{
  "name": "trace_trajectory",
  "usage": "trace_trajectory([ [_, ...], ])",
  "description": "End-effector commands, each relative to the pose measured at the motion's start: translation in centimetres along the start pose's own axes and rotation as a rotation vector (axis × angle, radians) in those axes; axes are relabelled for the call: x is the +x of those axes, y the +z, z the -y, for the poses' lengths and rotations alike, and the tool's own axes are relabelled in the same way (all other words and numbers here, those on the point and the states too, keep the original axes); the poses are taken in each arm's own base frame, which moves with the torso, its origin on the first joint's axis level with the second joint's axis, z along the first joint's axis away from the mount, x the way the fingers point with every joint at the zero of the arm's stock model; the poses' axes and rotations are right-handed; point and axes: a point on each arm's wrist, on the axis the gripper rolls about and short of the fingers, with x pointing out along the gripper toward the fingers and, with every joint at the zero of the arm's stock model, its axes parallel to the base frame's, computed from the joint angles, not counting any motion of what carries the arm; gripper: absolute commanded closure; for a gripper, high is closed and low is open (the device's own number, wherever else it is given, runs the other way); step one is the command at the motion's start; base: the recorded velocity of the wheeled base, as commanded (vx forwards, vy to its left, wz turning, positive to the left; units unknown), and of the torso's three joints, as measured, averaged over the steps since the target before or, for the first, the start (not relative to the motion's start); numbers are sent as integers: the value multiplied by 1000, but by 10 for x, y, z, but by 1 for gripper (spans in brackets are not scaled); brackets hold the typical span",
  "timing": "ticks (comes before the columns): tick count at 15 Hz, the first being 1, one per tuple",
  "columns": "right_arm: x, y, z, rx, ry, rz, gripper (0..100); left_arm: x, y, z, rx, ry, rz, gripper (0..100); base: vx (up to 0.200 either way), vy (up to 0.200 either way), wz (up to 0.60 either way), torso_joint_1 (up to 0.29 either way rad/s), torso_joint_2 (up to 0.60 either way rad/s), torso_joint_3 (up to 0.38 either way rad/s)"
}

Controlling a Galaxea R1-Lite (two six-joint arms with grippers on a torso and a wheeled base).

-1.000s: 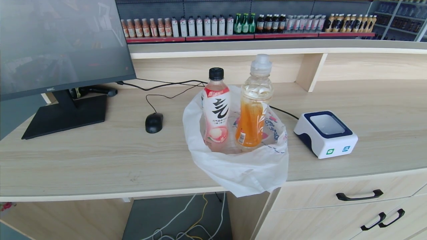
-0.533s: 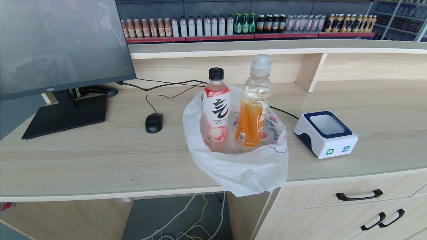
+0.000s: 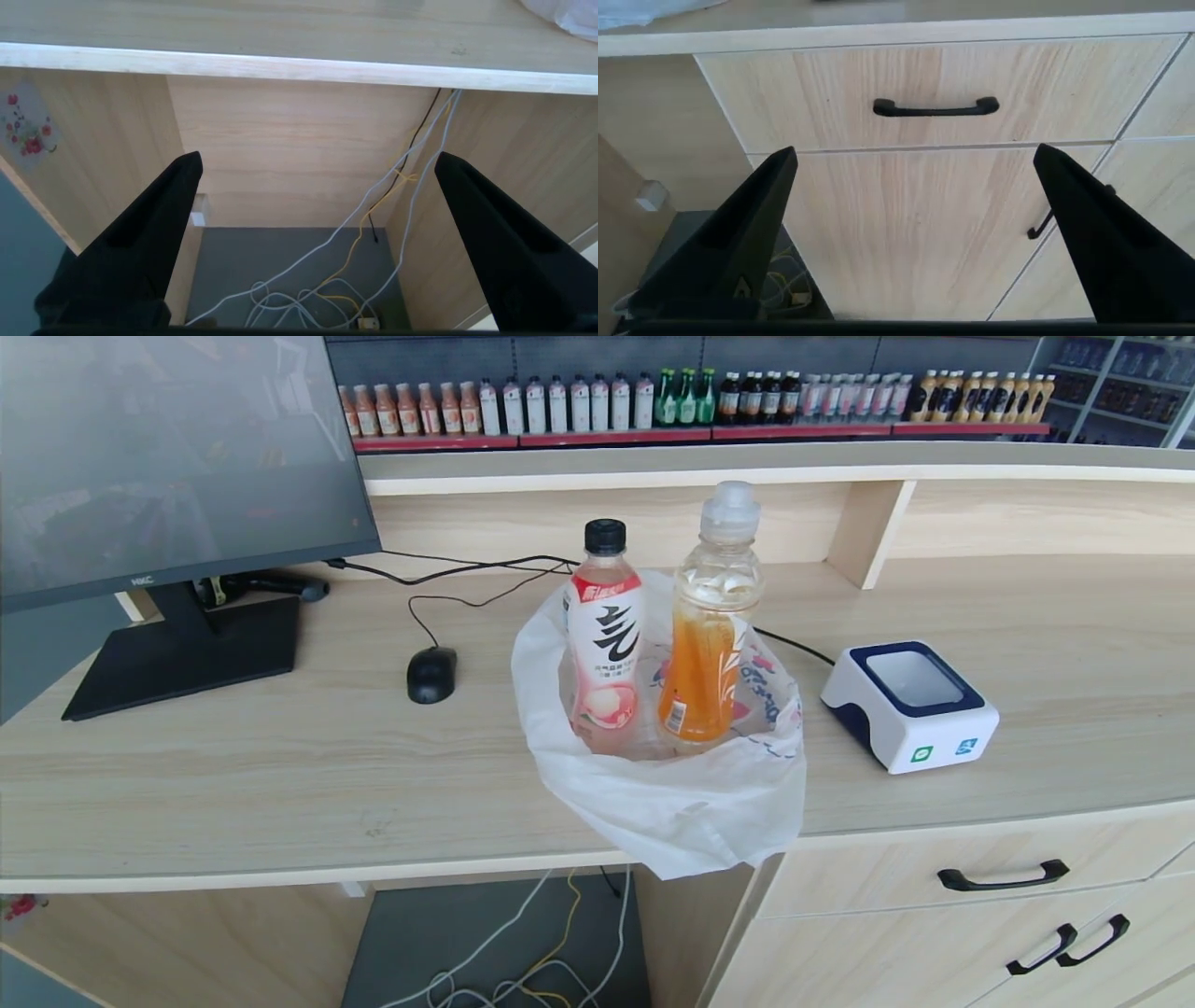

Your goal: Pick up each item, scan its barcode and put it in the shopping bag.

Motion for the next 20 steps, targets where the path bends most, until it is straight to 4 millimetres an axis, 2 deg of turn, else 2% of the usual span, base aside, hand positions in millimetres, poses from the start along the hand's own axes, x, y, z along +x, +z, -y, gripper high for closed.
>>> trace_trajectory([
  [1,0,0,0,-1,1,0,0,0,0,0,0,0,1,0,0,0,0,0,0,0],
  [5,0,0,0,-1,1,0,0,0,0,0,2,0,1,0,0,0,0,0,0,0],
  [20,0,0,0,-1,1,0,0,0,0,0,-3,0,1,0,0,-200,0,5,3,2],
])
